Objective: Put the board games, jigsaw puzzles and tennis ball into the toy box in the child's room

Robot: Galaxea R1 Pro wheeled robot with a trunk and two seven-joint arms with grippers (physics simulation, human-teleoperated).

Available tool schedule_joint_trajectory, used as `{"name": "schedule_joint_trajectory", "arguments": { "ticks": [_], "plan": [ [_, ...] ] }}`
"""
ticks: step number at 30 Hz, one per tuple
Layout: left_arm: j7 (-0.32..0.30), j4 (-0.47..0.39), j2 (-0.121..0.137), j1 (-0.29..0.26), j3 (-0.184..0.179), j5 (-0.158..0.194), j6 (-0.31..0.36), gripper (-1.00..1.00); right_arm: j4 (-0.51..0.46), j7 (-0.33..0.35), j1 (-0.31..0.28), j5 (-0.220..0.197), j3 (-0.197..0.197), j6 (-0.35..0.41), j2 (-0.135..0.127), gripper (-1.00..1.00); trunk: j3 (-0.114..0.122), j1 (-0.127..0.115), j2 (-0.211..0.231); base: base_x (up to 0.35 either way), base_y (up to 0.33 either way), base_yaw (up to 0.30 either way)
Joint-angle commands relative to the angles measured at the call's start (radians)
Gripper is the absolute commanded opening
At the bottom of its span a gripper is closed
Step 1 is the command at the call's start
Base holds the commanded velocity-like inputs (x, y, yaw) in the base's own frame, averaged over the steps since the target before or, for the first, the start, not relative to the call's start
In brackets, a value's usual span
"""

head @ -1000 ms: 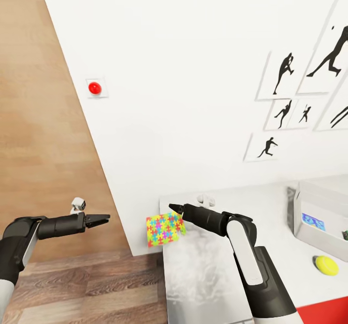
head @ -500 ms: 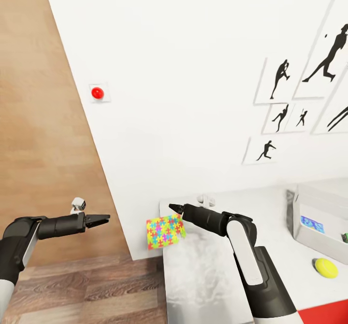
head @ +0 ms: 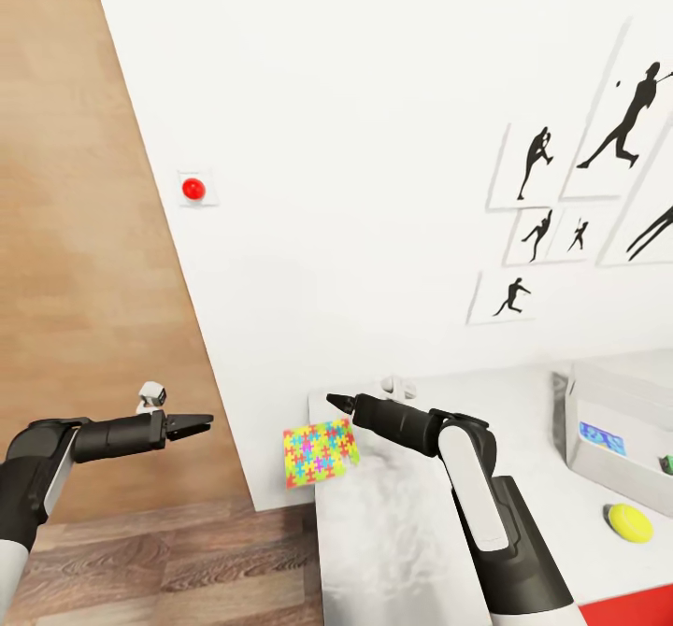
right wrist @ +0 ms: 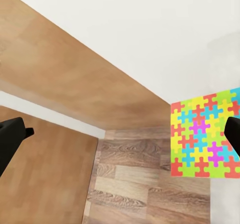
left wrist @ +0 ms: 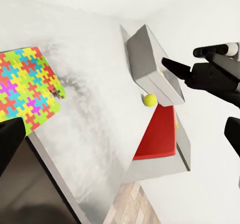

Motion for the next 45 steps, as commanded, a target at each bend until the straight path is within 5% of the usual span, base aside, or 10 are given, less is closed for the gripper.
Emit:
{"name": "schedule_joint_trajectory", "arguments": {
  "ticks": [1,8,25,31,39,45],
  "plan": [
    [-0.004,0.0,0.0,-0.001,0.0,0.0,0.011,1.0,-0.001,-0.004,-0.001,-0.003,0.0,0.004,0.0,1.0,0.0,0.001,-0.002,0.0,0.0,0.0],
    [-0.002,0.0,0.001,-0.001,-0.001,0.0,0.011,1.0,-0.001,-0.004,-0.002,-0.003,0.0,0.004,0.0,1.0,0.011,0.001,-0.002,0.0,0.0,0.0],
    [-0.001,0.0,0.0,-0.001,-0.003,-0.001,0.014,1.0,-0.001,0.013,-0.002,-0.004,-0.016,0.01,-0.001,1.0,-0.022,0.066,-0.121,0.0,0.0,0.018],
    [0.003,0.006,-0.002,-0.001,-0.007,-0.001,0.016,1.0,-0.003,0.161,0.004,-0.004,-0.068,0.016,-0.022,1.0,-0.04,0.089,-0.163,0.0,0.0,0.003],
    [0.019,0.009,-0.002,-0.001,-0.008,-0.001,0.018,1.0,-0.004,0.505,0.037,-0.002,-0.144,0.0,-0.102,1.0,-0.065,0.12,-0.219,0.0,0.0,0.0],
    [0.021,0.009,-0.003,-0.001,-0.01,-0.003,0.018,1.0,-0.004,0.563,0.039,-0.001,-0.181,-0.002,-0.11,1.0,-0.084,0.143,-0.261,0.0,0.0,0.0]
  ]
}}
